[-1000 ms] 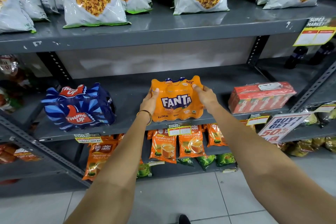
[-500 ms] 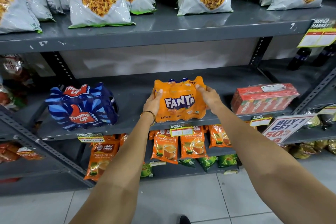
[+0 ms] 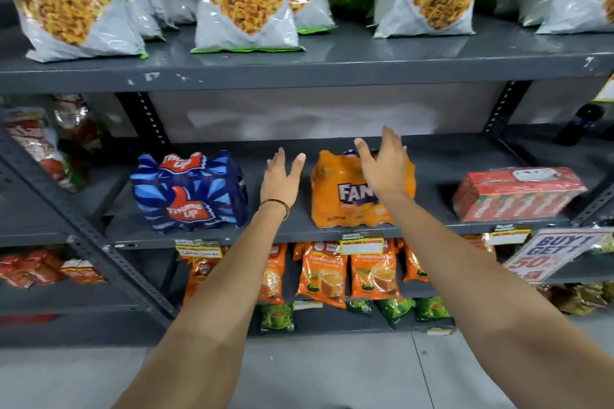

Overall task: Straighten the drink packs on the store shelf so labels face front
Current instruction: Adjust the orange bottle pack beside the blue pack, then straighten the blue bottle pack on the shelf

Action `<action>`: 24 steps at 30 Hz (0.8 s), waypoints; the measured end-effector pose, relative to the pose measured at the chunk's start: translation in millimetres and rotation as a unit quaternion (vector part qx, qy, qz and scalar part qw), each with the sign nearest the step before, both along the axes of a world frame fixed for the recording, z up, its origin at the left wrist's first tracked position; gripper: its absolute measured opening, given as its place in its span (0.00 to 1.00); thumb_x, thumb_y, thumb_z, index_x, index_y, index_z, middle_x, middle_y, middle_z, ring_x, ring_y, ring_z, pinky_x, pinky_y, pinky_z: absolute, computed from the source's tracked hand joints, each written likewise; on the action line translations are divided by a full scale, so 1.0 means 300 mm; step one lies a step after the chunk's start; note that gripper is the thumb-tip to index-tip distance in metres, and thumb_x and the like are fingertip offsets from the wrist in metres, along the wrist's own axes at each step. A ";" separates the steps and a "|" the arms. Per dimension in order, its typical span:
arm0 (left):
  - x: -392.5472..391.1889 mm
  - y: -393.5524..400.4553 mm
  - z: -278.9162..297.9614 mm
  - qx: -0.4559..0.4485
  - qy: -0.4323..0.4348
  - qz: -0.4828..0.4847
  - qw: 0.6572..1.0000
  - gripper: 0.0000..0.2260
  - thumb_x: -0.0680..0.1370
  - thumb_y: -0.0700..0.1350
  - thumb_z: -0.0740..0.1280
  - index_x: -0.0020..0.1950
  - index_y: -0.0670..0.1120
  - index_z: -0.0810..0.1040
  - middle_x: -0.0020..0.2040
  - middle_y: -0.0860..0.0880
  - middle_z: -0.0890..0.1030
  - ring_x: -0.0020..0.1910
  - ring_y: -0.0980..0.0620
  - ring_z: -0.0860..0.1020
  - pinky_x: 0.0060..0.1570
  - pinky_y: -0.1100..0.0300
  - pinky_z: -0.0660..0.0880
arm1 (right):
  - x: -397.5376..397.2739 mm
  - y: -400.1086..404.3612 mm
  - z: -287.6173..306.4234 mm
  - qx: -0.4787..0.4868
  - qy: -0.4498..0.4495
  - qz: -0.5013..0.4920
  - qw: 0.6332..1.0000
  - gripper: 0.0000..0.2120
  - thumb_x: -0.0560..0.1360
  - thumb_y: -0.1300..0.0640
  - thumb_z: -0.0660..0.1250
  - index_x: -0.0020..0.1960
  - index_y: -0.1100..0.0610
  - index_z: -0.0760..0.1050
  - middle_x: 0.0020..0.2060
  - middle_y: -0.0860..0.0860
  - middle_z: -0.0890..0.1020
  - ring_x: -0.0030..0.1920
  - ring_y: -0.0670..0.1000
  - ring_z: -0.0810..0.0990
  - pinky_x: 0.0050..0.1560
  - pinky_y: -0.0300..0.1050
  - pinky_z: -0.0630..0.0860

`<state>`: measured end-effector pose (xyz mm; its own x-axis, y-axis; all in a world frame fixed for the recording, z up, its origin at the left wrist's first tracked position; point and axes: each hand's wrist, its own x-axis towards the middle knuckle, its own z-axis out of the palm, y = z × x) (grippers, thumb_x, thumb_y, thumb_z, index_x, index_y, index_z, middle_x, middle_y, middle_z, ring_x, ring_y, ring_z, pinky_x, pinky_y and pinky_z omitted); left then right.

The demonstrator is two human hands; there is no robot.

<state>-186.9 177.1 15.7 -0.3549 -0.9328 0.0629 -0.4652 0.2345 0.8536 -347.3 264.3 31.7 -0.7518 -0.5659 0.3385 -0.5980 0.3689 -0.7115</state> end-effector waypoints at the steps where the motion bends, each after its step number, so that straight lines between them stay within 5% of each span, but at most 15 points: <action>1: 0.053 -0.036 0.004 -0.038 -0.024 0.009 0.999 0.30 0.79 0.59 0.54 0.77 0.47 0.56 0.78 0.43 0.57 0.78 0.45 0.52 0.73 0.46 0.56 | 0.062 -0.037 0.005 -0.006 0.014 0.016 1.000 0.31 0.78 0.45 0.60 0.74 0.62 0.60 0.74 0.59 0.65 0.76 0.58 0.60 0.76 0.55 0.56; 5: 0.263 -0.176 0.016 -0.159 -0.094 0.015 0.983 0.27 0.81 0.57 0.53 0.76 0.44 0.59 0.77 0.44 0.60 0.78 0.45 0.51 0.76 0.47 0.54 | 0.291 -0.180 -0.003 -0.032 0.007 0.070 0.997 0.29 0.79 0.48 0.60 0.74 0.63 0.61 0.74 0.59 0.65 0.76 0.57 0.59 0.76 0.51 0.57; 10: 0.572 -0.369 0.001 -0.227 -0.180 0.063 0.955 0.26 0.82 0.53 0.52 0.76 0.40 0.59 0.77 0.41 0.61 0.77 0.41 0.52 0.76 0.48 0.49 | 0.582 -0.332 -0.028 -0.032 -0.120 0.088 0.988 0.29 0.80 0.49 0.60 0.75 0.62 0.58 0.75 0.59 0.64 0.75 0.57 0.61 0.73 0.49 0.60; 14: 0.738 -0.512 0.002 -0.092 -0.148 0.092 0.980 0.28 0.81 0.53 0.54 0.76 0.38 0.57 0.76 0.38 0.59 0.76 0.40 0.57 0.73 0.50 0.53 | 0.708 -0.428 -0.038 0.031 -0.231 0.108 0.966 0.31 0.79 0.45 0.59 0.77 0.57 0.56 0.75 0.59 0.63 0.74 0.58 0.63 0.72 0.51 0.62; 17: 0.774 -0.576 -0.014 0.038 -0.097 0.055 0.993 0.27 0.80 0.54 0.56 0.73 0.38 0.64 0.72 0.36 0.67 0.71 0.38 0.66 0.67 0.52 0.63 | 0.749 -0.474 -0.036 0.060 -0.299 0.109 0.946 0.33 0.77 0.40 0.59 0.77 0.50 0.55 0.74 0.57 0.65 0.72 0.59 0.68 0.71 0.56 0.66; 24: 0.796 -0.593 -0.032 0.103 -0.055 0.022 0.993 0.27 0.80 0.54 0.58 0.75 0.43 0.61 0.74 0.41 0.66 0.72 0.41 0.65 0.69 0.54 0.63 | 0.772 -0.522 -0.058 0.108 -0.267 0.094 0.953 0.27 0.79 0.44 0.57 0.76 0.49 0.58 0.71 0.58 0.70 0.67 0.60 0.74 0.66 0.54 0.72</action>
<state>51.8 -0.8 6.1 -0.3079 -0.9365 -0.1677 -0.5640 0.0377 0.8249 -115.7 107.8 14.4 -0.6634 -0.7201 -0.2031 -0.2423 0.4636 -0.8523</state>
